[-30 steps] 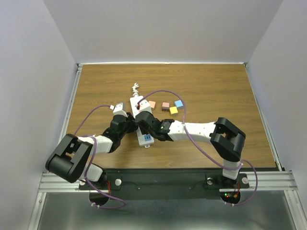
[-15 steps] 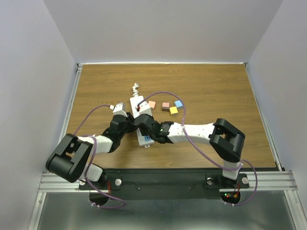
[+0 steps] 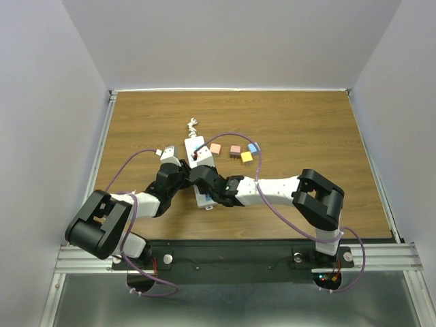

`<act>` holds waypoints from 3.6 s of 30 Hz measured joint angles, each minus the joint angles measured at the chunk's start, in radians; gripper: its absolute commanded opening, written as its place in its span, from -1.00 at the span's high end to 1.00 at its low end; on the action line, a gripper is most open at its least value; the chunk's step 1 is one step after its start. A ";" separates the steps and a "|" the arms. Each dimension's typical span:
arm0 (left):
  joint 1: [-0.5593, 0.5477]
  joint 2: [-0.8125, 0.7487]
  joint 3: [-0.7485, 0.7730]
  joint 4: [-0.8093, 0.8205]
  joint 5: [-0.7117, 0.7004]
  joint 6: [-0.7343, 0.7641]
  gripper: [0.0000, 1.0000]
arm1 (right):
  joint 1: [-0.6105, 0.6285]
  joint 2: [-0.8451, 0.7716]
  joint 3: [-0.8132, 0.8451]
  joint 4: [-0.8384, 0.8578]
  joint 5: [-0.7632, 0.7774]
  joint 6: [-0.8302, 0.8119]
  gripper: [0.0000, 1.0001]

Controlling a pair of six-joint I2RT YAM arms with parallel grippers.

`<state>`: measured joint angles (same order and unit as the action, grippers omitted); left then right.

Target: Insert the plug

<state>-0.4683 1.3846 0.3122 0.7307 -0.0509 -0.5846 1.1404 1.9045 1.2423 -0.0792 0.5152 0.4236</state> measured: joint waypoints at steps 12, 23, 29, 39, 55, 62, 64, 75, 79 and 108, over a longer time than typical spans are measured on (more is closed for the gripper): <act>0.006 0.000 0.001 0.000 0.009 0.000 0.17 | 0.000 -0.019 -0.055 0.064 0.003 0.043 0.99; 0.005 -0.006 0.023 -0.047 0.027 0.005 0.17 | 0.012 -0.055 -0.045 -0.050 -0.020 0.069 -0.18; 0.005 -0.044 0.033 -0.090 0.021 0.014 0.17 | 0.053 -0.057 -0.015 -0.197 -0.033 0.063 -0.44; 0.005 -0.145 0.132 -0.210 -0.041 0.083 -0.34 | 0.006 -0.316 -0.009 -0.242 0.001 0.036 -0.62; -0.176 0.174 0.604 -0.290 -0.095 0.280 -0.40 | -0.562 -0.616 -0.306 -0.226 -0.238 -0.009 -0.68; -0.197 0.404 0.759 -0.371 -0.125 0.373 -0.43 | -0.650 -0.671 -0.344 -0.204 -0.359 -0.009 -0.68; -0.195 0.434 0.771 -0.399 -0.140 0.397 -0.43 | -0.660 -0.675 -0.345 -0.198 -0.388 -0.010 -0.68; -0.193 0.460 0.772 -0.434 -0.182 0.455 -0.44 | -0.695 -0.682 -0.359 -0.196 -0.464 -0.010 -0.68; -0.192 0.491 0.772 -0.433 -0.194 0.465 -0.45 | -0.695 -0.682 -0.359 -0.196 -0.478 -0.010 -0.68; -0.191 0.516 0.720 -0.361 -0.176 0.512 1.00 | -0.706 -0.747 -0.389 -0.192 -0.575 -0.009 -0.67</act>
<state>-0.6590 1.9007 1.0325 0.3695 -0.2268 -0.0723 0.4343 1.1580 0.8532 -0.2707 -0.0593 0.4145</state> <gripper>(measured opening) 0.553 0.838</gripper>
